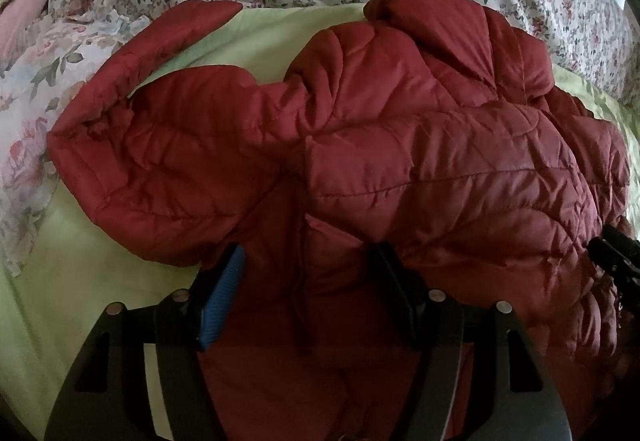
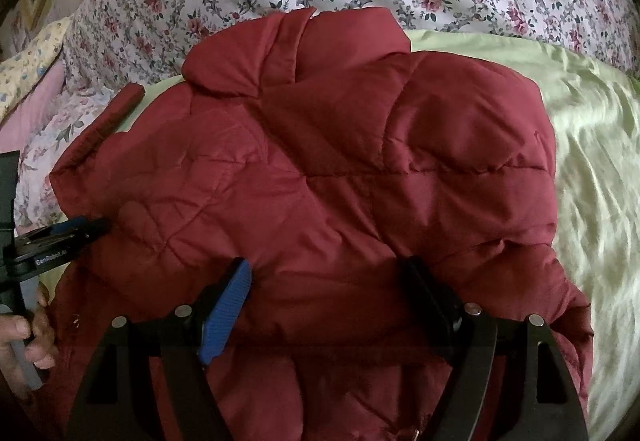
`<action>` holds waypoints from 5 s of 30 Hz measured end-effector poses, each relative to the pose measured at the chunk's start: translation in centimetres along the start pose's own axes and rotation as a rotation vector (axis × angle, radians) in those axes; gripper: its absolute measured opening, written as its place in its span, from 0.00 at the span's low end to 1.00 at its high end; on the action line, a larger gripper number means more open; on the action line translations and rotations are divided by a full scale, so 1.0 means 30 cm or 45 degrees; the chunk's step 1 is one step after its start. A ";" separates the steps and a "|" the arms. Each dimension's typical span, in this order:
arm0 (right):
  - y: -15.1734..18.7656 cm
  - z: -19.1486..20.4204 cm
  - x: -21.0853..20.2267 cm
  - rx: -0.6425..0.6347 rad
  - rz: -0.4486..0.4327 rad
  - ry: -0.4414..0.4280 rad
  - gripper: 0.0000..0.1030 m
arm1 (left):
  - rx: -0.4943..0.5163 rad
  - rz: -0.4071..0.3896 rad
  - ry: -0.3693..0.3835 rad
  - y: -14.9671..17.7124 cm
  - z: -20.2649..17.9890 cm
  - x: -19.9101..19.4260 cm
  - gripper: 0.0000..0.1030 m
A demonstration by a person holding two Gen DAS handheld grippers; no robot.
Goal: Fold large clothes
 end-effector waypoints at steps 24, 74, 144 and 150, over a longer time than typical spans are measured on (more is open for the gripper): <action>-0.003 0.001 0.004 0.012 0.004 0.002 0.79 | 0.149 -0.076 -0.104 -0.070 0.048 -0.082 0.64; 0.037 0.083 -0.253 0.167 0.002 -0.187 0.79 | -0.199 -0.266 0.198 -0.346 0.067 -0.227 0.12; -0.153 -0.094 -0.277 0.139 -0.297 0.033 0.20 | -0.029 -0.089 0.257 -0.076 -0.196 0.016 0.67; -0.135 0.000 -0.162 -0.011 -0.155 0.039 0.31 | -0.023 -0.087 0.242 -0.080 -0.199 0.025 0.67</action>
Point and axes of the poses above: each gripper's, at about its wrist camera, not at the fingertips, and x roughly the way its jaws point, z to its left, y to its underside, the point moved 7 cm from there along x, roughly the way its jaws point, and after that the axes turned 12 degrees about -z, right-handed, at the moved point
